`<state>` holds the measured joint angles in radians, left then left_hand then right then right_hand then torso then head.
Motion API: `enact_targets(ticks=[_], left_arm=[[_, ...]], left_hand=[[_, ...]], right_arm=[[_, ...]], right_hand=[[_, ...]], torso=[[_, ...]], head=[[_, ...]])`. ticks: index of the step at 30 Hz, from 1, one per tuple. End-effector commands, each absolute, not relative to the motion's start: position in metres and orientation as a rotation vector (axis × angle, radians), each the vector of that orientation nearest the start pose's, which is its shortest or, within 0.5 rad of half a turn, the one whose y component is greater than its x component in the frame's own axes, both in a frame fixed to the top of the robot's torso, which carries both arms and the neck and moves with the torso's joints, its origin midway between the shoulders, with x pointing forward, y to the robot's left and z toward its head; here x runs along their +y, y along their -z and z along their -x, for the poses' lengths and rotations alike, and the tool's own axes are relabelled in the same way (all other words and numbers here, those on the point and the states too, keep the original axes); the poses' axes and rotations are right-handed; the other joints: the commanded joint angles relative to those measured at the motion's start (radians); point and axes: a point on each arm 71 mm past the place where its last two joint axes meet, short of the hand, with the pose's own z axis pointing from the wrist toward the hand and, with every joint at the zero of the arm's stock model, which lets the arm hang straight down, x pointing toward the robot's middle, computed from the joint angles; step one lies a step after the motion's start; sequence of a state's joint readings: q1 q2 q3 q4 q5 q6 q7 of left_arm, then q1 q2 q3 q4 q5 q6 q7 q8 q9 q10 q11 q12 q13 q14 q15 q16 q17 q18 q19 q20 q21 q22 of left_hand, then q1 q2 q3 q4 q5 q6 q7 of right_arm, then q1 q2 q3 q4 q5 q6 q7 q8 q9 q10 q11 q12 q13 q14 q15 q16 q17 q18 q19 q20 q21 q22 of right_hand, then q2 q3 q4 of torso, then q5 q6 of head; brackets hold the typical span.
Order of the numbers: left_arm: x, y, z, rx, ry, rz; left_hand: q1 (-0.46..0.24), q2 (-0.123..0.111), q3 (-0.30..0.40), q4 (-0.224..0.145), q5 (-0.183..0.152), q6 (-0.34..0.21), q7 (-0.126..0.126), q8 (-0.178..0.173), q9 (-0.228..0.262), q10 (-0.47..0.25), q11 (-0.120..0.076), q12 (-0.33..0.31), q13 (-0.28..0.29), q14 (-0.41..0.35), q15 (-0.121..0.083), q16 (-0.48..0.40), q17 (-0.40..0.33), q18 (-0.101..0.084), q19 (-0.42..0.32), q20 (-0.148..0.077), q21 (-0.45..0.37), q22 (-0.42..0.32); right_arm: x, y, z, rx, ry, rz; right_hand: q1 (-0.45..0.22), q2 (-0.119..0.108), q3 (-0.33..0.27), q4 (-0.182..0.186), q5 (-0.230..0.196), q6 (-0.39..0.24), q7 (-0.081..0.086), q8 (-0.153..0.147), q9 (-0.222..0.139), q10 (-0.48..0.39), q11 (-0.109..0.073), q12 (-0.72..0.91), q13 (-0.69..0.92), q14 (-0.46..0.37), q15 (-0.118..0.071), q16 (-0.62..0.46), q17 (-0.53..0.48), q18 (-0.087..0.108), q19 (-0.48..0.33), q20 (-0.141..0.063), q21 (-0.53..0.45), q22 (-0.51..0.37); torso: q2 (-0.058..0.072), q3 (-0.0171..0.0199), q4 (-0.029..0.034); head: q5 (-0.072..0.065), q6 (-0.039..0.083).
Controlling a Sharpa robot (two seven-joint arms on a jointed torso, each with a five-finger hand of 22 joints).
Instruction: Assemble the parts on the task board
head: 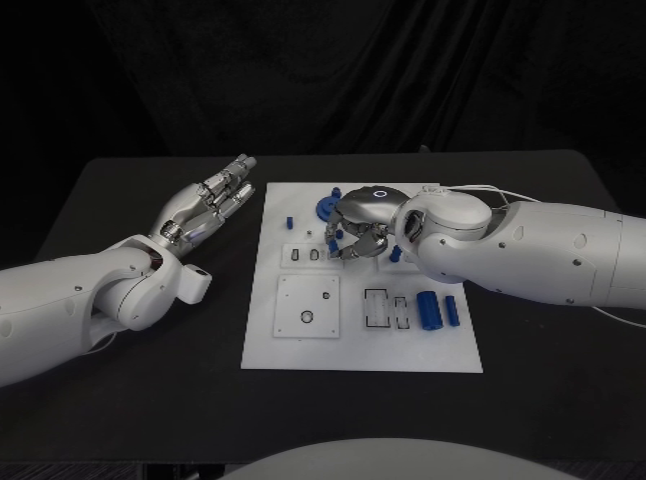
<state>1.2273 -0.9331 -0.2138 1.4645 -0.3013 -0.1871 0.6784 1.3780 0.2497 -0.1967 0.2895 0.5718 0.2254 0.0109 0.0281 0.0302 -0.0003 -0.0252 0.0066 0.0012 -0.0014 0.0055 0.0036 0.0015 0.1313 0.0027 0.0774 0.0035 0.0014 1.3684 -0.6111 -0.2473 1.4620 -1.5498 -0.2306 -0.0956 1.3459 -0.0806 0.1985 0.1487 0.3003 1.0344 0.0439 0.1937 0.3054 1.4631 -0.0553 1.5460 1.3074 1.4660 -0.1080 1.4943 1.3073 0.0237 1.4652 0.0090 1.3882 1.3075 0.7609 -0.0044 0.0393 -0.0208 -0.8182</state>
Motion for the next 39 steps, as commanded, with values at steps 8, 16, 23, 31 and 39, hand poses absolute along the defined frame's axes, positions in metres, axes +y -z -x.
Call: enact_targets(ticks=[8, 16, 23, 31, 39], left_arm=[[0.2575, 0.2043, -0.4675, 1.411, 1.599, 0.599], [0.2564, 0.2046, -0.4679, 1.414, 1.602, 0.599], [0.2559, 0.2048, -0.4681, 1.416, 1.604, 0.599], [0.2555, 0.205, -0.4683, 1.419, 1.606, 0.599], [0.2555, 0.2052, -0.4684, 1.422, 1.607, 0.6]], left_hand=[[0.002, 0.01, 0.005, 0.0, 0.001, 0.005, 0.002, 0.005, 0.001, 0.0, 0.006, -0.007, -0.001, 0.001, 0.007, -0.004, -0.002, 0.011, -0.003, 0.008, -0.003, -0.001], [0.002, 0.01, 0.005, 0.0, 0.001, 0.005, 0.002, 0.005, 0.001, 0.0, 0.006, -0.007, -0.001, 0.001, 0.007, -0.004, -0.002, 0.011, -0.003, 0.008, -0.003, -0.001], [0.002, 0.011, 0.005, 0.0, 0.0, 0.008, 0.003, 0.006, 0.001, 0.0, 0.008, -0.007, -0.001, 0.001, 0.009, -0.004, -0.002, 0.011, -0.003, 0.009, -0.003, -0.001], [0.002, 0.011, 0.005, 0.0, 0.0, 0.012, 0.004, 0.006, 0.002, 0.0, 0.009, -0.007, -0.001, 0.001, 0.01, -0.004, -0.002, 0.011, -0.003, 0.01, -0.003, -0.001], [0.002, 0.012, 0.006, 0.0, 0.0, 0.022, 0.007, 0.008, 0.003, 0.0, 0.011, -0.007, -0.001, 0.001, 0.012, -0.004, -0.002, 0.01, -0.003, 0.011, -0.003, -0.001]], right_arm=[[-0.1037, 0.1876, -0.4874, 1.713, -0.612, 0.539], [-0.1024, 0.1885, -0.4878, 1.718, -0.609, 0.54], [-0.1027, 0.1897, -0.4886, 1.727, -0.601, 0.54], [-0.1029, 0.1917, -0.4892, 1.738, -0.594, 0.542], [-0.1021, 0.1927, -0.4893, 1.746, -0.592, 0.546]], right_hand=[[0.003, 0.0, -0.001, -0.007, 0.005, 0.007, -0.006, 0.001, 0.057, 0.088, 0.006, 0.001, 0.241, 0.077, 0.003, -0.006, 0.155, 0.019, 0.02, -0.002, -0.005, 0.206], [0.003, 0.001, 0.0, -0.008, 0.005, 0.003, -0.005, 0.0, 0.058, 0.087, 0.006, 0.0, 0.24, 0.077, 0.004, -0.007, 0.154, 0.019, 0.019, -0.001, -0.006, 0.206], [0.003, 0.001, -0.001, -0.01, 0.005, -0.005, -0.004, -0.006, 0.06, 0.086, 0.008, -0.002, 0.238, 0.077, 0.005, -0.008, 0.153, 0.02, 0.019, 0.0, -0.008, 0.205], [-0.004, 0.001, -0.002, -0.011, 0.005, -0.032, -0.002, -0.024, 0.063, 0.082, 0.01, -0.006, 0.235, 0.076, 0.007, -0.011, 0.149, 0.021, 0.017, 0.003, -0.014, 0.203], [-0.01, -0.003, -0.004, -0.012, 0.006, -0.059, -0.004, -0.042, 0.062, 0.08, 0.01, -0.008, 0.232, 0.075, 0.008, -0.014, 0.146, 0.022, 0.016, 0.005, -0.018, 0.202]], torso=[[0.0, -0.0022, 0.0035], [0.0, -0.0018, 0.001], [0.0, -0.0008, 0.0014], [0.0, -0.001, 0.0014], [0.0, -0.0015, 0.0015]], head=[[-0.002, -0.003], [-0.002, -0.003], [-0.003, -0.006], [-0.002, -0.008], [-0.003, -0.01]])
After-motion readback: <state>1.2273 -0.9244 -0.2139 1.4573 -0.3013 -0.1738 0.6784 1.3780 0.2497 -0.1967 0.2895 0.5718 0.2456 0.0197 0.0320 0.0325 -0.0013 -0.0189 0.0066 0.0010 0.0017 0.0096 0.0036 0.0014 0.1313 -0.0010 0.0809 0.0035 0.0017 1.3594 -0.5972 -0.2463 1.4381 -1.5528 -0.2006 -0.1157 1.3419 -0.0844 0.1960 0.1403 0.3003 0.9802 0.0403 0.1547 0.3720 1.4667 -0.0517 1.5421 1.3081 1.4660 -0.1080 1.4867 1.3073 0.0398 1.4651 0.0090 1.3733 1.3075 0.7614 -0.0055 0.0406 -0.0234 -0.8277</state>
